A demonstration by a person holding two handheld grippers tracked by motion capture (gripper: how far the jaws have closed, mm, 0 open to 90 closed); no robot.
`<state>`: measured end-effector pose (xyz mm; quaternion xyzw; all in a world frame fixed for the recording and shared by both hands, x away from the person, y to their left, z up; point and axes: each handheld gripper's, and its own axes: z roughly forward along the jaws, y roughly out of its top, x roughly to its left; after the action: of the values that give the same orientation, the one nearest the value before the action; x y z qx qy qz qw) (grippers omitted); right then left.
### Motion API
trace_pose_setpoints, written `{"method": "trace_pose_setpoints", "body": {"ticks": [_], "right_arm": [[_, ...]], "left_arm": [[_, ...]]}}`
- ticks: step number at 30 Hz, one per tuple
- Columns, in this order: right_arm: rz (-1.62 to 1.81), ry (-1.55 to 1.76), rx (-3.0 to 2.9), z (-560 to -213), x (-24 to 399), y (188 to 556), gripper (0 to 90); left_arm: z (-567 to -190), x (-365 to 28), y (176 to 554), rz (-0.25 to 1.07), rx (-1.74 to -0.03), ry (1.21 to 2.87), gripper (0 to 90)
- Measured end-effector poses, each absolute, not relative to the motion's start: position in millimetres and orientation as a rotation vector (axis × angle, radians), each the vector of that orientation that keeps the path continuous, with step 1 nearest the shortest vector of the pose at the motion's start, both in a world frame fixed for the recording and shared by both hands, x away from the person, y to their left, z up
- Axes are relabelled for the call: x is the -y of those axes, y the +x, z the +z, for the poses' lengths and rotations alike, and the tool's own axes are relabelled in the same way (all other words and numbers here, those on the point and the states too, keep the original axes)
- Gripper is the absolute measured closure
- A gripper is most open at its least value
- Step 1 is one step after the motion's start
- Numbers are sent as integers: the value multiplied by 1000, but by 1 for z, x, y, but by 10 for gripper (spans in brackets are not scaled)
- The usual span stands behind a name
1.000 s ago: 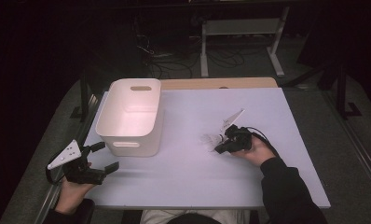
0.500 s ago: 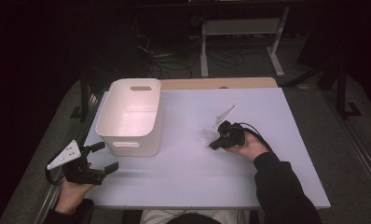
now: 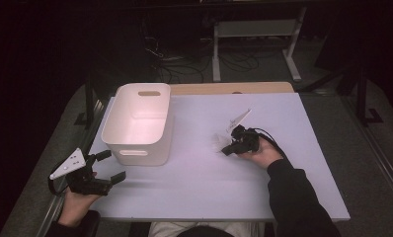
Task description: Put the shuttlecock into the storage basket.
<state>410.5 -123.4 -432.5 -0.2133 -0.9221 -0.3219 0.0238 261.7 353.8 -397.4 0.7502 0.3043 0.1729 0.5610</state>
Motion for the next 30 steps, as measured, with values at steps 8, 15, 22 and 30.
{"method": "trace_pose_setpoints", "body": {"ticks": [8, 15, 22, 30], "right_arm": [[-1007, -688, 2842, -434, 123, 418, 890], [-1023, -694, 2852, -429, 120, 425, 890], [-1017, -707, 2863, -430, 118, 432, 890], [-1020, -732, 2863, -429, 116, 438, 890]], "left_arm": [[-397, -354, 262, 408, -716, 1768, 2], [-397, -354, 261, 407, -715, 1765, 1], [-397, -354, 261, 407, -716, 1762, 2], [-397, -354, 261, 406, -715, 1764, 2]]}}
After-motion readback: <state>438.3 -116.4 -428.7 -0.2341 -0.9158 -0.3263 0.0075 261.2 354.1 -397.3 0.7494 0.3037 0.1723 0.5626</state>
